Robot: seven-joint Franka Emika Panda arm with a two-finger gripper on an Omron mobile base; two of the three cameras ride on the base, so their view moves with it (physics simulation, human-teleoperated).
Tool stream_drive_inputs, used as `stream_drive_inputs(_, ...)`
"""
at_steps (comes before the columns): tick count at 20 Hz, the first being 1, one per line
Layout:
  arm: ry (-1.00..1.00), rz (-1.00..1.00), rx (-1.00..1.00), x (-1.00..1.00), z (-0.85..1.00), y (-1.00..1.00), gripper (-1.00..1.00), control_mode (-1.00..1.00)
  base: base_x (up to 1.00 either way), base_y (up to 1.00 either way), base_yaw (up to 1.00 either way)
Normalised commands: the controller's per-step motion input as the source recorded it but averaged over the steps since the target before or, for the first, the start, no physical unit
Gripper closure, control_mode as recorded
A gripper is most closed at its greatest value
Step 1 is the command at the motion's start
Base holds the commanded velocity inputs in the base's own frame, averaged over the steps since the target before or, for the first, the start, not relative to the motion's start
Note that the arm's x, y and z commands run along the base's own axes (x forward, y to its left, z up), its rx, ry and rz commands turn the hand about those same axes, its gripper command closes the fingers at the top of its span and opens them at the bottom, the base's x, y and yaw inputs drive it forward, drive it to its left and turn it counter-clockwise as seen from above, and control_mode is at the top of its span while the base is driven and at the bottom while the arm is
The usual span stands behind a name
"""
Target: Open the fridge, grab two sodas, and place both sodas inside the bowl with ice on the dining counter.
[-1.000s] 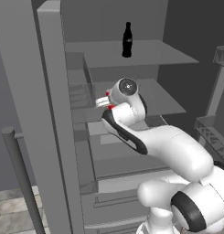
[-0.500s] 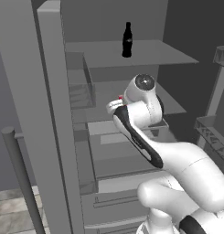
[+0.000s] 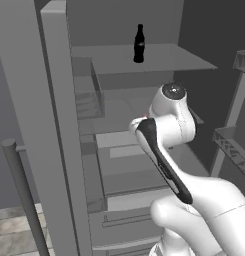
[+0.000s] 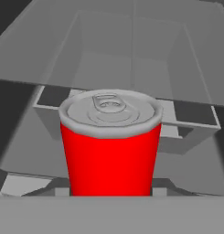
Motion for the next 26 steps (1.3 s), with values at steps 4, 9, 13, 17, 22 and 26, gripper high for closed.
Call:
stream_drive_inputs(4, 0.1, -0.04, 0.0, -0.64, -0.2, -0.27, 1.0, -1.0, 0.0, 0.0, 0.0)
stream_drive_inputs(9, 0.01, -0.02, 0.0, -0.46, -0.11, -0.24, 1.0, -1.0, 0.0, 0.0, 0.0)
stream_drive_inputs(13, -0.02, -0.01, 0.0, -0.39, 0.0, -0.21, 1.0, -1.0, 0.0, 0.0, 0.0)
stream_drive_inputs(17, -0.08, -0.02, 0.02, -0.33, 0.0, -0.24, 1.0, -1.0, 0.0, 0.0, 0.0)
stream_drive_inputs(22, -0.06, 0.0, 0.01, -0.19, 0.0, -0.08, 1.0, 1.0, 0.0, 0.0, 0.0)
stream_drive_inputs(26, 0.0, 0.0, 0.0, 0.0, 0.0, 0.0, 1.0, 1.0, -0.21, 0.02, 0.02)
